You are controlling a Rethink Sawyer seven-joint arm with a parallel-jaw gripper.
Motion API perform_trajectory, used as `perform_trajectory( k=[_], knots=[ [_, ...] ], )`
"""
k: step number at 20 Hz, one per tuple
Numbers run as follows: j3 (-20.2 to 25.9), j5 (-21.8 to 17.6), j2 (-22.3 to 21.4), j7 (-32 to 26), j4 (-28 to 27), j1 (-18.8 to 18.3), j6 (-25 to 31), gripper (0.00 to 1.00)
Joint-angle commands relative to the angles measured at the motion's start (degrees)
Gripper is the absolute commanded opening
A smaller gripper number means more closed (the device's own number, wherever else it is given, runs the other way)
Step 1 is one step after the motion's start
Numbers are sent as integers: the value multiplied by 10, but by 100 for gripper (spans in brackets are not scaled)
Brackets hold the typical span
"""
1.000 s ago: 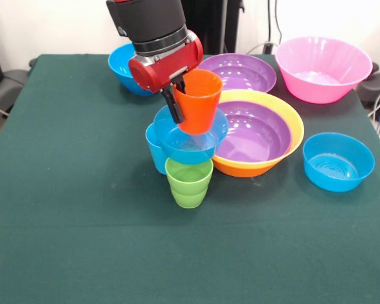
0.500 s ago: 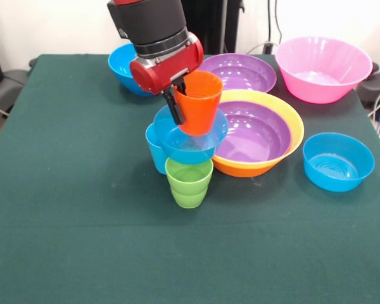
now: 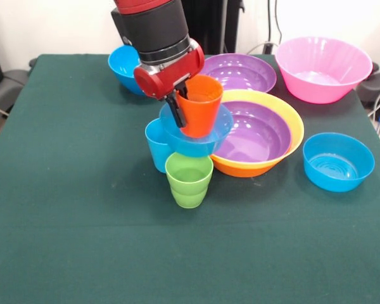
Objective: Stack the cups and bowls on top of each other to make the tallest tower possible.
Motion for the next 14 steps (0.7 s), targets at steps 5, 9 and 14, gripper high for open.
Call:
perform_trajectory(
  k=[5,9,14],
  knots=[
    [4,-47,25,24,-31,-2,19,0],
    [6,-48,24,25,-30,-4,10,0],
    [12,-52,23,26,-30,-5,-5,0]
  ],
)
